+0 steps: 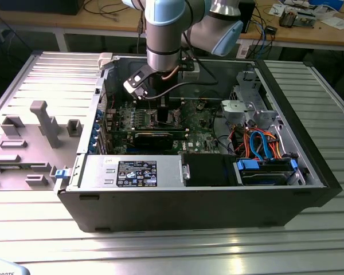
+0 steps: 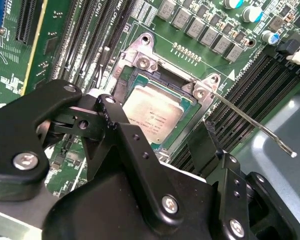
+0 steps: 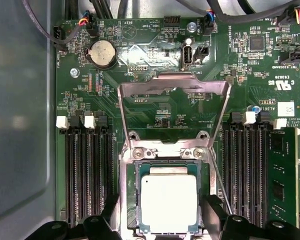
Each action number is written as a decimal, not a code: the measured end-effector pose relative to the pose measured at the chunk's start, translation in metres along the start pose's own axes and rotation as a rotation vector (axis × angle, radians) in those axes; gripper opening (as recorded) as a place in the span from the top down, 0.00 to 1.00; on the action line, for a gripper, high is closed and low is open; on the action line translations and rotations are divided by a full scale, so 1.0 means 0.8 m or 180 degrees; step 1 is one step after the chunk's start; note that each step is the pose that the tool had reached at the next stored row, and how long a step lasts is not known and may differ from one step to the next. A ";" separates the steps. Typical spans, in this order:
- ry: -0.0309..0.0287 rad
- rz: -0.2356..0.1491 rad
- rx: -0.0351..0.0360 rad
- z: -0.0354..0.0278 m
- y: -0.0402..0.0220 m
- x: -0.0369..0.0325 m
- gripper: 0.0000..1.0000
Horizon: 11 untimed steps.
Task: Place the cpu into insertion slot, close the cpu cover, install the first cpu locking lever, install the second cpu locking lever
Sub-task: 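Place the cpu into insertion slot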
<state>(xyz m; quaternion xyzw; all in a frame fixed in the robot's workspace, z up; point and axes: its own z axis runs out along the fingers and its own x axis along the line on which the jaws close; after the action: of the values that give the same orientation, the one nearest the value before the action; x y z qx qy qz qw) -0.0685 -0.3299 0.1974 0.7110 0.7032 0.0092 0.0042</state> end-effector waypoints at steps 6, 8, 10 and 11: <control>0.0000 0.0000 0.0008 -0.0073 0.0001 0.0001 0.25; 0.0000 0.0001 0.0011 -0.0094 0.0002 0.0001 0.25; 0.0000 0.0001 0.0017 -0.0126 0.0002 0.0001 0.25; 0.0001 0.0001 0.0019 -0.0133 0.0003 0.0002 0.25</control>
<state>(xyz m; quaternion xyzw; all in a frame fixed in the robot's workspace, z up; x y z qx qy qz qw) -0.0685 -0.3298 0.2081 0.7110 0.7031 0.0072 0.0020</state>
